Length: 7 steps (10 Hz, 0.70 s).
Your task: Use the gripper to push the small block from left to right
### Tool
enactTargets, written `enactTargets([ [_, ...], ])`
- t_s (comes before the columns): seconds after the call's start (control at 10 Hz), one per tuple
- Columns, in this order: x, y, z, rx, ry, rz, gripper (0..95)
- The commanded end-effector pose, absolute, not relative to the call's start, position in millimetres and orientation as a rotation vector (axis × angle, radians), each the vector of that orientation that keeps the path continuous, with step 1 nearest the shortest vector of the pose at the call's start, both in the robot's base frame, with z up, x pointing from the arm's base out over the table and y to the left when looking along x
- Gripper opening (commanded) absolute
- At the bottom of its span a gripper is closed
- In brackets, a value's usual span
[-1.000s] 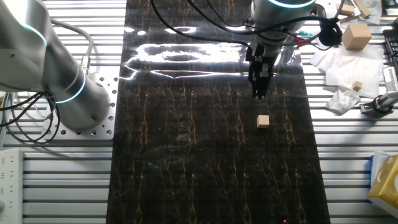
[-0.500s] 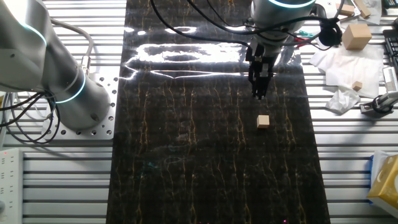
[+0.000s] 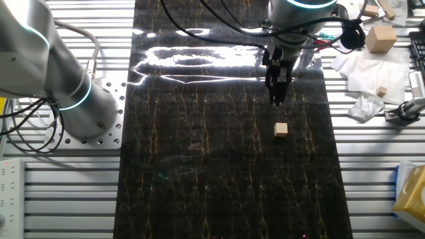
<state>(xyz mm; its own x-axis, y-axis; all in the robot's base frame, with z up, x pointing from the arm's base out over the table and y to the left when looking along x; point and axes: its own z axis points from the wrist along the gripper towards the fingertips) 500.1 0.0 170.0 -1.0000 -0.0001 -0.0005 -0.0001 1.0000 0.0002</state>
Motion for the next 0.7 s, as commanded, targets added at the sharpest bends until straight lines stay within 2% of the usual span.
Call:
enactTargets([
  [0.1,500.0,0.0,170.0,0.000,3.142,0.000,95.0],
  [0.2,500.0,0.0,170.0,-0.202,3.018,0.056,0.0],
  [0.7,499.9,0.2,170.4,-0.200,3.017,0.051,0.0],
])
